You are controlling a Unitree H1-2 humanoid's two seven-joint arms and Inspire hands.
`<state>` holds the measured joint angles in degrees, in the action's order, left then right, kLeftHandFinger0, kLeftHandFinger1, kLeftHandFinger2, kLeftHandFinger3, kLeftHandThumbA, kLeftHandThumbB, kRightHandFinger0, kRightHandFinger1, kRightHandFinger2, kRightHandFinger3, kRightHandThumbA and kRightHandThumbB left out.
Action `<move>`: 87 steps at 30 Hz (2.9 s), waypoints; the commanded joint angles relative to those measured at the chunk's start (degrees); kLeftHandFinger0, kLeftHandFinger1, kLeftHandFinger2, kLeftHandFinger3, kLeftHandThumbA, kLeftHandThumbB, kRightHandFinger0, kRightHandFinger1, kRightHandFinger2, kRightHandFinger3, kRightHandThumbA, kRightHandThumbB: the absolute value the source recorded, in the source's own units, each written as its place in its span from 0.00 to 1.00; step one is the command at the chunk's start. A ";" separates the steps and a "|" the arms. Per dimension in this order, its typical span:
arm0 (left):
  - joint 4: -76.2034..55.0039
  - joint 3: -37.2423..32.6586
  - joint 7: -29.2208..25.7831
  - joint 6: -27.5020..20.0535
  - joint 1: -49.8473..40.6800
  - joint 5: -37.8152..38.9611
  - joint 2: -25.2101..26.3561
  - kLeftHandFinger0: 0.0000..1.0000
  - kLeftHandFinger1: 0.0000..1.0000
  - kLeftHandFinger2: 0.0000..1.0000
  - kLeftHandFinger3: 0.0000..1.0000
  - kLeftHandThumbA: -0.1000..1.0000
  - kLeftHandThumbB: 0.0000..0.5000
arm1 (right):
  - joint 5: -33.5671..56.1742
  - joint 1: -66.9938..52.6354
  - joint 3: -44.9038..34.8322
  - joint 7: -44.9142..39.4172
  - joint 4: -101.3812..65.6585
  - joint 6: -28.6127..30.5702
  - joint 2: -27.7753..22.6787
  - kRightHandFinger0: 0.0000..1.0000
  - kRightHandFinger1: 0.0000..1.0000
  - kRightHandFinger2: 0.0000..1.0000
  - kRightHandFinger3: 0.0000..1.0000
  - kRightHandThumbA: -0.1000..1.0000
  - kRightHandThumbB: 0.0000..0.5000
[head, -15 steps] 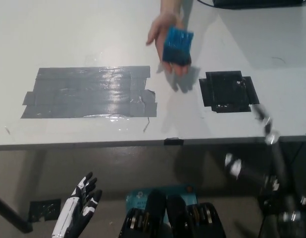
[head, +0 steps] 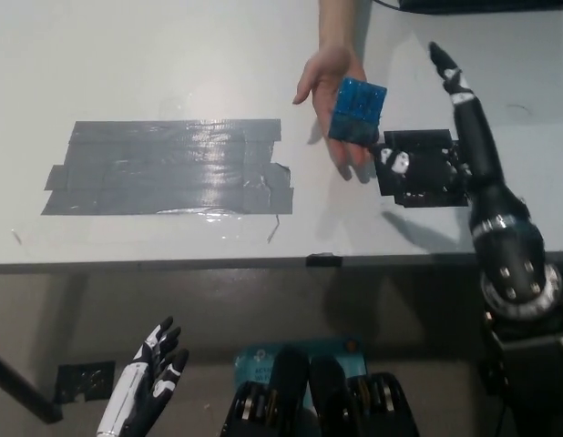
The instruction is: A person hands a rubik's cube to the robot and rhe robot picks it up with its right hand and places it on the black spot on the desk infron tof it
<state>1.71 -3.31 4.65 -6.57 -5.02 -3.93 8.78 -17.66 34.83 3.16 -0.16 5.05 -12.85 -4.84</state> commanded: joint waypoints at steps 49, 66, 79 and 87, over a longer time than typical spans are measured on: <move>-2.63 -0.95 1.32 -0.42 3.03 -1.87 1.48 1.00 1.00 1.00 1.00 0.81 0.23 | 2.06 24.06 9.25 -10.25 35.54 3.07 -9.53 0.25 0.71 0.93 0.90 0.00 0.44; -1.91 -0.93 1.39 -0.19 3.81 -2.02 1.98 1.00 1.00 1.00 1.00 0.83 0.21 | 2.77 19.59 -3.02 2.12 16.80 8.23 -10.22 0.21 0.67 1.00 1.00 0.00 0.28; -1.93 -0.77 1.31 -0.34 3.69 -1.25 1.66 1.00 1.00 1.00 1.00 0.81 0.21 | 0.49 12.54 -1.59 4.32 26.29 11.41 -10.97 0.13 0.59 0.96 1.00 0.00 0.32; -2.11 -0.95 1.31 0.19 3.56 -1.78 1.80 1.00 1.00 1.00 1.00 0.82 0.20 | -1.50 12.98 2.86 6.26 40.70 14.94 -10.36 0.28 0.62 0.85 0.90 0.01 0.45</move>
<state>0.99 -4.31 5.17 -5.84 -1.92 -5.81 9.84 -17.20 44.94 4.64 3.02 42.69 -3.23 -14.54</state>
